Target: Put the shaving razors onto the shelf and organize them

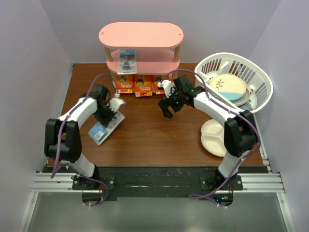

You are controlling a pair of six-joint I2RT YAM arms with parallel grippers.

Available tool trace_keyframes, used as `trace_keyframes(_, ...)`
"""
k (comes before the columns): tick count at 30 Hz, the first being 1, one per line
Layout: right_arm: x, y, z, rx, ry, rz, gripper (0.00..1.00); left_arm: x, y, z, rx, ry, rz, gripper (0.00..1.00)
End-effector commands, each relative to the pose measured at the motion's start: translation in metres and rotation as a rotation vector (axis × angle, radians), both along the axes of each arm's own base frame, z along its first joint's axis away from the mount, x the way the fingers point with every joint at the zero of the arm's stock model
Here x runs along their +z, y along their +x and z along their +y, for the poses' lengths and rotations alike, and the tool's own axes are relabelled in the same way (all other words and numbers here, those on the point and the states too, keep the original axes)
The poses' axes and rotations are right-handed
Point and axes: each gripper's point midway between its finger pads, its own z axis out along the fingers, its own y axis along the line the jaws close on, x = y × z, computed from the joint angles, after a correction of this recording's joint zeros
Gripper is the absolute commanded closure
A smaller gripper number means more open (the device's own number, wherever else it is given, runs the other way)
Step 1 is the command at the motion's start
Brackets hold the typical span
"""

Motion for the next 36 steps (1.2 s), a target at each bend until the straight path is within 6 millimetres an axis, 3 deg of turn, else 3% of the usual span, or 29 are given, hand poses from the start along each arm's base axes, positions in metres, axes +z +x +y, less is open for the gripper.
trace_keyframes(1,0.04,-0.003,-0.022,-0.098,0.06,-0.049,0.01,0.011,0.025,-0.094,-0.387,-0.104,-0.052,1.0)
trace_keyframes(8,0.052,-0.011,-0.074,-0.246,0.09,-0.031,0.02,-0.003,0.007,-0.183,-0.754,-0.065,-0.064,1.0)
trace_keyframes(9,0.053,-0.011,-0.079,-0.262,0.091,-0.032,0.02,-0.003,0.005,-0.191,-0.775,-0.061,-0.076,0.93)
trace_keyframes(11,0.048,-0.013,-0.087,-0.263,0.076,-0.03,0.02,0.01,0.004,-0.209,-0.794,-0.068,-0.139,0.84)
trace_keyframes(14,0.046,-0.015,-0.084,-0.189,0.071,-0.047,0.04,0.049,0.012,-0.211,-0.711,-0.099,-0.246,0.72)
trace_keyframes(16,0.043,-0.02,-0.07,-0.103,0.106,-0.024,0.06,0.08,0.009,-0.2,-0.632,-0.125,-0.304,0.69)
trace_keyframes(18,0.045,-0.019,-0.057,-0.025,0.113,-0.026,0.11,0.098,0.003,-0.191,-0.57,-0.137,-0.313,0.66)
trace_keyframes(19,0.037,-0.027,-0.04,0.046,0.101,-0.002,0.12,0.107,-0.005,-0.177,-0.502,-0.145,-0.289,0.65)
trace_keyframes(21,0.038,-0.028,-0.02,0.154,0.065,-0.051,0.12,0.116,-0.013,-0.164,-0.447,-0.184,-0.267,0.61)
trace_keyframes(23,0.036,-0.035,0.014,0.261,0.052,-0.069,0.12,0.125,-0.029,-0.147,-0.415,-0.248,-0.234,0.58)
trace_keyframes(26,0.028,-0.044,0.057,0.357,0.064,-0.07,0.14,0.128,-0.024,-0.118,-0.259,-0.226,-0.294,0.56)
trace_keyframes(27,0.025,-0.052,0.073,0.408,0.064,-0.071,0.16,0.127,-0.016,-0.098,-0.153,-0.201,-0.31,0.51)
trace_keyframes(28,0.01,-0.055,0.082,0.441,0.042,-0.053,0.2,0.126,-0.01,-0.087,-0.091,-0.2,-0.335,0.5)
trace_keyframes(30,0.003,-0.066,0.102,0.525,0.028,-0.066,0.23,0.13,0.002,-0.058,0.082,-0.219,-0.352,0.48)
trace_keyframes(35,-0.024,-0.073,0.127,0.63,-0.019,-0.088,0.24,0.156,0.016,-0.024,0.299,-0.343,-0.459,0.46)
trace_keyframes(36,-0.029,-0.073,0.13,0.642,-0.028,-0.097,0.24,0.16,0.019,-0.007,0.377,-0.366,-0.484,0.46)
